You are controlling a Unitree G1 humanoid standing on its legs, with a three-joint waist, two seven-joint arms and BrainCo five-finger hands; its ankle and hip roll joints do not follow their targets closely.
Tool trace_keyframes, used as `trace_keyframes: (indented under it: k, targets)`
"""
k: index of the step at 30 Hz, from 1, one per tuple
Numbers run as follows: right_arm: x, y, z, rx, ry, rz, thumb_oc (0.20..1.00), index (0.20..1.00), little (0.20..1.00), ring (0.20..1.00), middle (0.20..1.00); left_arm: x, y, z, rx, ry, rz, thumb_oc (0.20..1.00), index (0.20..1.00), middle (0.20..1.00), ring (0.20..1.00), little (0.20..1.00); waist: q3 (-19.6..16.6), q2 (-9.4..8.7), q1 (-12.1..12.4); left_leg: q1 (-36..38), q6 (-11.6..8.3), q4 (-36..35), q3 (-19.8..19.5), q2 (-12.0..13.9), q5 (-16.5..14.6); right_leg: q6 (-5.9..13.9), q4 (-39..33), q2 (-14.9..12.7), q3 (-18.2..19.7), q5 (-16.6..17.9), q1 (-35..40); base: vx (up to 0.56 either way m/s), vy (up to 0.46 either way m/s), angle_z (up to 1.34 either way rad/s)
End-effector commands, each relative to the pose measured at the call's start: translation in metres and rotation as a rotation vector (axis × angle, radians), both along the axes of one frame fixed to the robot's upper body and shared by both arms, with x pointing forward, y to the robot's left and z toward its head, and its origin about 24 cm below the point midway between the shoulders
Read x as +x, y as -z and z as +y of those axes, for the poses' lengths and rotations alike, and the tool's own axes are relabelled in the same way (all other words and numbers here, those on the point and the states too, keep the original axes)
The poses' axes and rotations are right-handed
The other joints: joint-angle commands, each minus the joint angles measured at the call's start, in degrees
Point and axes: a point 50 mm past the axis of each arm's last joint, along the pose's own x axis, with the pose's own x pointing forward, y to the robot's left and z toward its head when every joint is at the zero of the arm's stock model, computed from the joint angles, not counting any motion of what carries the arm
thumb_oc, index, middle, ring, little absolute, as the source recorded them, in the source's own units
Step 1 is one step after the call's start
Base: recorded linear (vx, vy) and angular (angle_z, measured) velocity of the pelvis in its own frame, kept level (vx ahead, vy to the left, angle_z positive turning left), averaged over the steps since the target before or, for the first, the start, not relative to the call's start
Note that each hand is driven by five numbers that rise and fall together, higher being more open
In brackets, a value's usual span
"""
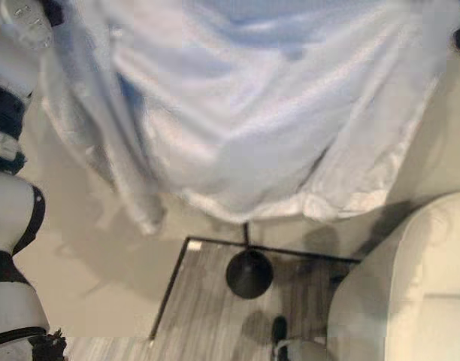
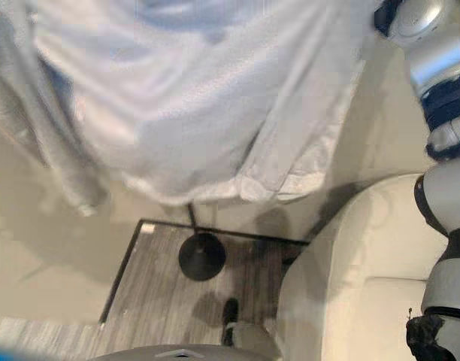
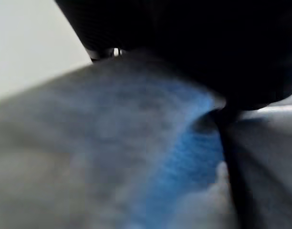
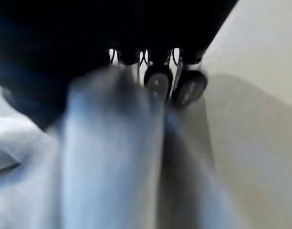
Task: Hang the clothes on the sofa on the clothes rack.
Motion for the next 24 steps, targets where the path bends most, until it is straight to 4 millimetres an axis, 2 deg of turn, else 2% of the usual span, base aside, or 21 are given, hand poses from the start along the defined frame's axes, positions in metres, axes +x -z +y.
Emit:
trace_keyframes:
  k: [1, 2, 5, 6, 7, 8, 9, 10, 11, 12, 13, 14, 24]
  targets:
    - [0.001, -0.018, -0.038, 0.157, 0.197, -0.028, 0.2, 0.2, 0.2, 0.2, 0.2, -0.01, -0.025, -0.002, -0.021, 0.004, -0.086, 0.2, 0.2, 0.2, 0.2, 0.2, -3.79, -0.72, 2.89, -1.76, 0.71, 5.67, -0.52, -0.29, 9.19, 12.13, -8.67, -5.35, 2.89, 1.73, 2.44, 0.31, -0.412, -0.48]
    - [-0.001, -0.02, -0.042, 0.173, 0.2, -0.037, 0.2, 0.2, 0.2, 0.2, 0.2, -0.014, -0.029, 0.001, -0.021, -0.005, -0.096, 0.2, 0.2, 0.2, 0.2, 0.2, -2.3, -2.27, 3.5, -6.54, 1.97, 15.11, -0.83, -1.2, 12.16, 10.62, -8.76, -5.16, 3.23, 0.27, 4.77, 0.18, -0.27, -0.07]
    - [0.0, -0.019, -0.044, 0.172, 0.216, -0.029, 0.2, 0.2, 0.2, 0.2, 0.2, -0.014, -0.031, 0.001, -0.024, -0.005, -0.095, 0.2, 0.2, 0.2, 0.2, 0.2, -1.18, -3.32, 4.13, -10.29, 2.85, 16.74, 0.41, -1.18, 10.31, 10.57, -8.55, -6.18, 3.53, -0.68, 6.02, 0.11, -0.071, 0.08]
    - [-0.002, -0.023, -0.043, 0.168, 0.219, -0.038, 0.2, 0.2, 0.2, 0.2, 0.2, -0.015, -0.034, -0.001, -0.023, -0.002, -0.107, 0.2, 0.2, 0.2, 0.2, 0.2, -0.63, -3.8, 4.83, -12.79, 2.88, 12.13, 2.2, -0.98, 6.26, 11.35, -8.67, -6.98, 3.5, -1.46, 7.35, 0.09, 0.044, 0.08]
    - [-0.002, -0.023, -0.044, 0.169, 0.219, -0.039, 0.2, 0.2, 0.2, 0.2, 0.2, -0.015, -0.035, -0.002, -0.023, -0.002, -0.108, 0.2, 0.2, 0.2, 0.2, 0.2, -0.65, -4.05, 4.87, -12.79, 2.99, 11.75, 2.33, -1.27, 6.68, 11.41, -8.72, -7.27, 3.56, -1.28, 7.19, 0.23, 0.191, 0.15]
    - [-0.017, -0.022, -0.088, 0.109, 0.429, -0.075, 0.2, 0.2, 0.2, 0.2, 0.2, -0.012, -0.024, 0.003, -0.019, -0.024, -0.076, 0.2, 0.2, 0.2, 0.2, 0.2, 0.07, -2.89, 6.38, -16.54, 1.68, -2.08, 5.02, -1.69, 8.37, 12.69, -8.91, -7.47, 3.24, -2.79, 8.97, 0.21, 0.224, 0.14]
    - [-0.01, -0.028, -0.064, 0.061, 0.356, -0.033, 0.2, 0.2, 0.2, 0.2, 0.2, -0.004, -0.021, -0.008, 0.026, -0.011, -0.041, 0.2, 0.2, 0.2, 0.2, 0.2, -0.9, -1.78, 6.71, -13.52, 1.29, -7.01, 3.94, -2.32, 7.56, 12.66, -8.91, -7.17, 4.18, -3.12, 9.78, 0.21, 0.223, 0.68]
    - [-0.01, -0.029, -0.064, 0.061, 0.356, -0.034, 0.2, 0.2, 0.2, 0.2, 0.2, -0.005, -0.022, -0.007, 0.025, -0.01, -0.043, 0.2, 0.2, 0.2, 0.2, 0.2, -0.75, -1.75, 6.82, -13.23, 1.32, -7.6, 4.1, -2.32, 8.05, 12.67, -8.91, -7.19, 4.29, -2.96, 9.73, 0.13, 0.177, 0.15]
    - [-0.002, -0.024, -0.043, 0.11, 0.237, -0.045, 0.2, 0.2, 0.2, 0.2, 0.2, -0.003, -0.029, -0.021, 0.001, 0.055, -0.099, 0.2, 0.2, 0.2, 0.2, 0.2, -0.77, -0.7, 6.58, -12.89, 1.51, -7.07, 1.81, -3.43, 7.87, 13.04, -8.13, -7.81, 4.57, -2.1, 9.4, 0.11, 0.208, -0.29]
    - [-0.001, -0.017, -0.041, 0.144, 0.191, -0.041, 0.2, 0.2, 0.2, 0.2, 0.2, -0.007, -0.026, -0.011, 0.001, 0.032, -0.095, 0.2, 0.2, 0.2, 0.2, 0.2, -1.33, -0.55, 6.34, -11.99, 1.91, -8.52, 0.97, -4.73, 7.28, 13.14, -7.95, -8.67, 5.1, -1.38, 8.91, 0.12, 0.208, -1.0]
    - [-0.001, -0.015, -0.042, 0.144, 0.192, -0.038, 0.2, 0.2, 0.2, 0.2, 0.2, -0.007, -0.025, -0.011, 0.002, 0.031, -0.092, 0.2, 0.2, 0.2, 0.2, 0.2, -1.47, -0.62, 6.38, -11.83, 1.93, -8.76, 1.05, -4.75, 7.37, 13.16, -7.99, -8.7, 5.15, -1.38, 8.96, 0.13, 0.199, -0.46]
    - [0.001, -0.007, -0.033, 0.134, 0.136, -0.03, 0.2, 0.2, 0.2, 0.2, 0.2, -0.008, -0.02, -0.011, 0.013, 0.042, -0.096, 0.2, 0.2, 0.2, 0.2, 0.2, -2.37, -0.75, 6.42, -10.3, 2.32, -10.51, 1.95, -5.51, 6.98, 13.67, -8.57, -9.4, 5.58, -1.3, 9.26, 0.07, 0.103, -0.13]
    - [0.003, 0.035, -0.043, 0.153, 0.094, 0.051, 0.2, 0.2, 0.2, 0.2, 0.2, -0.011, 0.005, 0.011, 0.003, 0.006, -0.062, 0.2, 0.2, 0.2, 0.2, 0.2, -3.46, -1.6, 6.84, -6.88, 4.25, -11.02, 4.97, -6.89, 4.42, 15.63, -8.91, -11.93, 6.56, -0.39, 9.79, 0.02, 0.094, -0.06]
